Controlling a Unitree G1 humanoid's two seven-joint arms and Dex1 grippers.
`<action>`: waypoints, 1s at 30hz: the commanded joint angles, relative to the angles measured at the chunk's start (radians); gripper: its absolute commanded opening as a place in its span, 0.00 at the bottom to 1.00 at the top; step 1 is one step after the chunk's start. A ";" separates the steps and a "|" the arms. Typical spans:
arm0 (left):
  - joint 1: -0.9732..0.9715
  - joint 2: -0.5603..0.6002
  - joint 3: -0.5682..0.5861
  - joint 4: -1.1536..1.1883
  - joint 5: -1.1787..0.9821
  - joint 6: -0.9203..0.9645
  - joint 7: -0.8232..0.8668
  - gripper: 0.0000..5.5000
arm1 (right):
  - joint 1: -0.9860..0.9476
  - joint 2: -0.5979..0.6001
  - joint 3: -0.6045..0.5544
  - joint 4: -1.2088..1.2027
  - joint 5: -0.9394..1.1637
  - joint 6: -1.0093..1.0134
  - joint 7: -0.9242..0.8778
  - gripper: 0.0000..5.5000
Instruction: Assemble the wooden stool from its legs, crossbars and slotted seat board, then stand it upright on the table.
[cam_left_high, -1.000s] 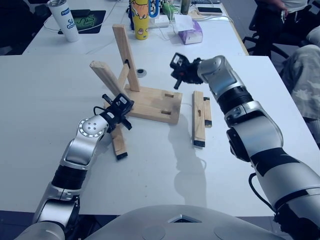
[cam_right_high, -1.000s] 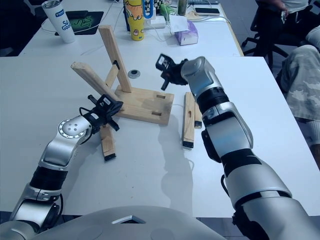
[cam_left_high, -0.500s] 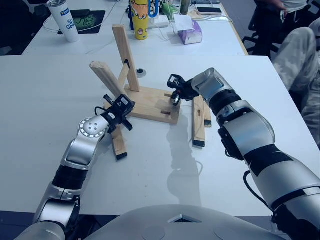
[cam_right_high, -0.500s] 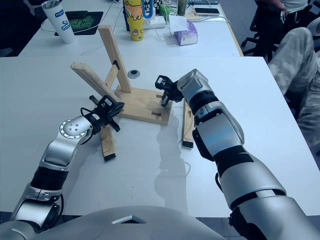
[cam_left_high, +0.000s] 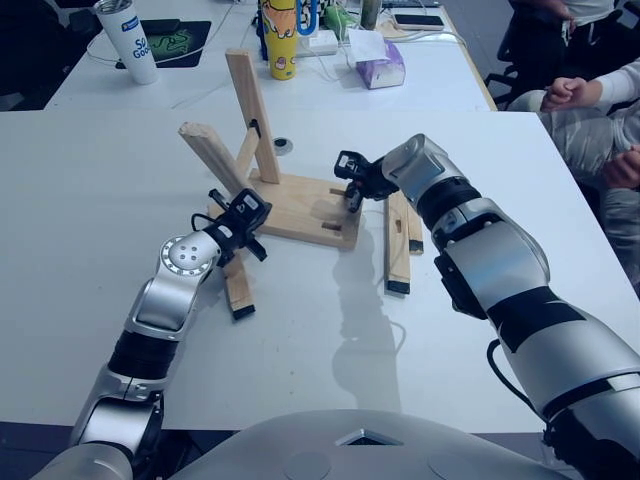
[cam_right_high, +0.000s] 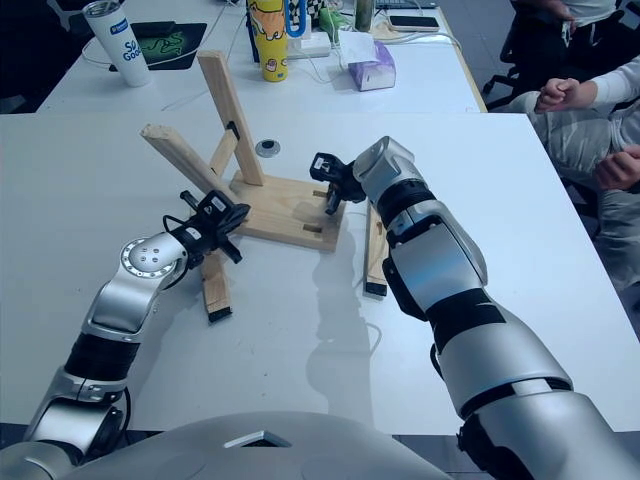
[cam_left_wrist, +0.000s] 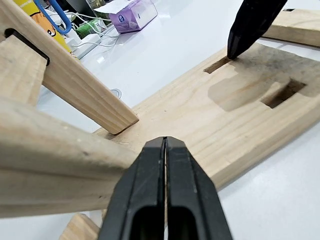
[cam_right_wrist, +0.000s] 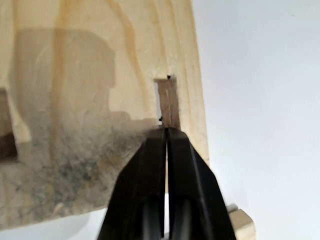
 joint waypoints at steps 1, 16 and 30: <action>-0.008 -0.002 0.008 0.005 0.009 -0.003 0.004 0.00 | 0.017 -0.001 0.038 0.021 -0.037 -0.021 0.106 0.00; -0.006 -0.010 0.019 0.009 -0.015 -0.037 -0.025 0.00 | 0.205 -0.119 0.105 -0.560 0.014 0.060 0.564 0.00; 0.050 0.026 0.055 -0.130 -0.070 0.007 -0.085 0.00 | 0.285 -0.035 -0.016 -1.081 0.156 0.692 0.243 0.00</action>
